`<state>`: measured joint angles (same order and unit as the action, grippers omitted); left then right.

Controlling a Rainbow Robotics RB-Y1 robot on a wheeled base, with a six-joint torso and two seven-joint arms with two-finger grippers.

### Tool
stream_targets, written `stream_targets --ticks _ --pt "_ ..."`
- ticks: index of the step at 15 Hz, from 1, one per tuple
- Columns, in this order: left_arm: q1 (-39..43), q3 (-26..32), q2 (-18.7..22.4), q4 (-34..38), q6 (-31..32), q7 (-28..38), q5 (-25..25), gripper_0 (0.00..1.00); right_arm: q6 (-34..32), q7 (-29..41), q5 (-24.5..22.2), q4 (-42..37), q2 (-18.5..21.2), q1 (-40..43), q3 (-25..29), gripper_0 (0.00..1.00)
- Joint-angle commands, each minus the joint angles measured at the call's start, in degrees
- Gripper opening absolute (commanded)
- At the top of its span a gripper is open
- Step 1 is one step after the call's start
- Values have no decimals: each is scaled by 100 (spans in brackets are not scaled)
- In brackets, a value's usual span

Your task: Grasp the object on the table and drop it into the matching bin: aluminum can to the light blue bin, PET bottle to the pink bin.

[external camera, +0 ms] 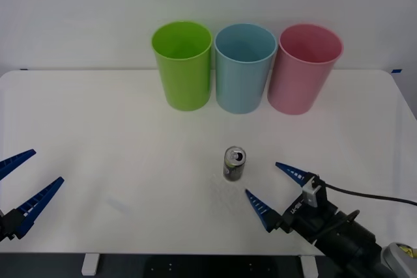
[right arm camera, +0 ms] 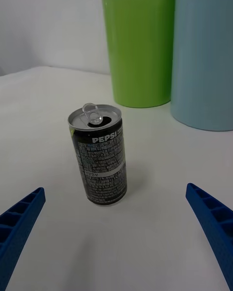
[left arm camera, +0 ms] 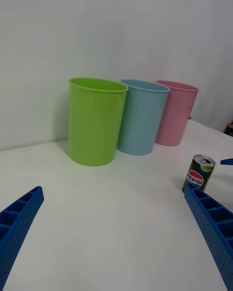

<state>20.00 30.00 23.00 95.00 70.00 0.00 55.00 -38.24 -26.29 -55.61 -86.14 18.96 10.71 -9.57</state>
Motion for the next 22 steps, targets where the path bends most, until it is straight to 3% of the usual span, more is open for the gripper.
stream_targets --ticks 1,6,18,22 --pt "0 0 0 0 0 0 0 100 186 -16 -11 0 -7 -86 -160 100" --pt "0 0 0 0 0 0 0 100 634 -25 -28 18 -7 -315 -458 100" --pt "0 0 0 0 0 0 0 100 643 -69 -160 1336 -508 -1457 -546 100" --pt "0 0 0 0 0 0 0 100 722 -69 -204 1415 -640 -1563 -599 100"
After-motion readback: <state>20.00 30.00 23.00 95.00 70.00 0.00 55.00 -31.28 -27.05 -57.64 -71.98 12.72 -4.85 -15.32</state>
